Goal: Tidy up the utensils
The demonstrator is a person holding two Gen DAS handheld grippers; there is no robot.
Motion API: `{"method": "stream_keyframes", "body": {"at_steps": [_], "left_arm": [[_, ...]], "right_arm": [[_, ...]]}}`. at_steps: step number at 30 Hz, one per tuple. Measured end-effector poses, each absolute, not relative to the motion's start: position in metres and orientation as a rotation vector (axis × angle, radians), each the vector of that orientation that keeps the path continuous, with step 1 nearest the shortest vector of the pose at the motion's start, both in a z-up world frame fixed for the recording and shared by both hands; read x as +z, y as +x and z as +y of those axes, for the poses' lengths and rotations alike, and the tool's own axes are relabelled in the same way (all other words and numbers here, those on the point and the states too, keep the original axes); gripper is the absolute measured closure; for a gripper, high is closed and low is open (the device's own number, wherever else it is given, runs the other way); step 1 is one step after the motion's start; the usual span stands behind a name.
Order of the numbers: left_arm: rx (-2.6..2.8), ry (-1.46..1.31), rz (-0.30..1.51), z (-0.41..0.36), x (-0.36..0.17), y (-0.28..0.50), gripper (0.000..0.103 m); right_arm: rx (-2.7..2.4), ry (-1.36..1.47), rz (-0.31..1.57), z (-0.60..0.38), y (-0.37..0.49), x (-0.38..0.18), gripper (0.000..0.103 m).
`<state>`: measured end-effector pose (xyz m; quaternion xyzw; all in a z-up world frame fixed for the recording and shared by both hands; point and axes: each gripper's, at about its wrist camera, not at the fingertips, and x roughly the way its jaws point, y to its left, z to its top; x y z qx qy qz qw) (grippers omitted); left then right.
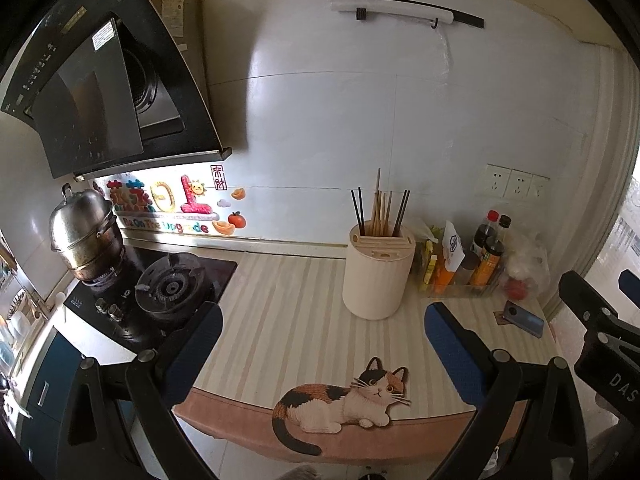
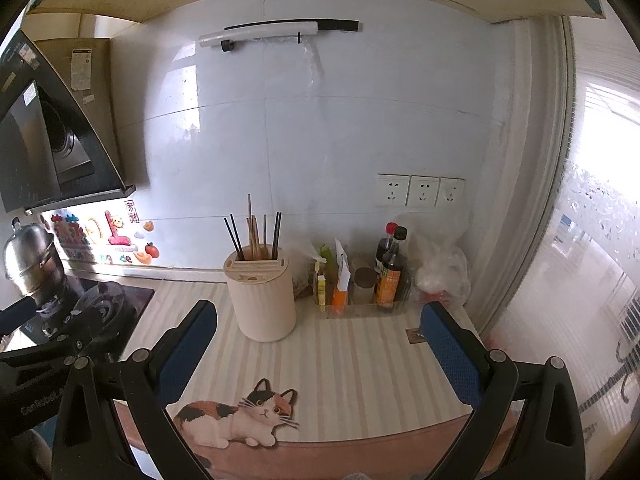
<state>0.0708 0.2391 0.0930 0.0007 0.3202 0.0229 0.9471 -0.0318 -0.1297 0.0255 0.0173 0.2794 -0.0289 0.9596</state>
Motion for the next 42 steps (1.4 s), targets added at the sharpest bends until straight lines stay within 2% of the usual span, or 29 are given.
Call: {"method": "stream_keyframes", "body": {"at_steps": [42], "left_arm": [[0.034,0.029,0.660,0.241,0.092,0.074,0.000]], "right_arm": [[-0.051,0.025,0.604,-0.132,-0.024,0.017,0.000]]}}
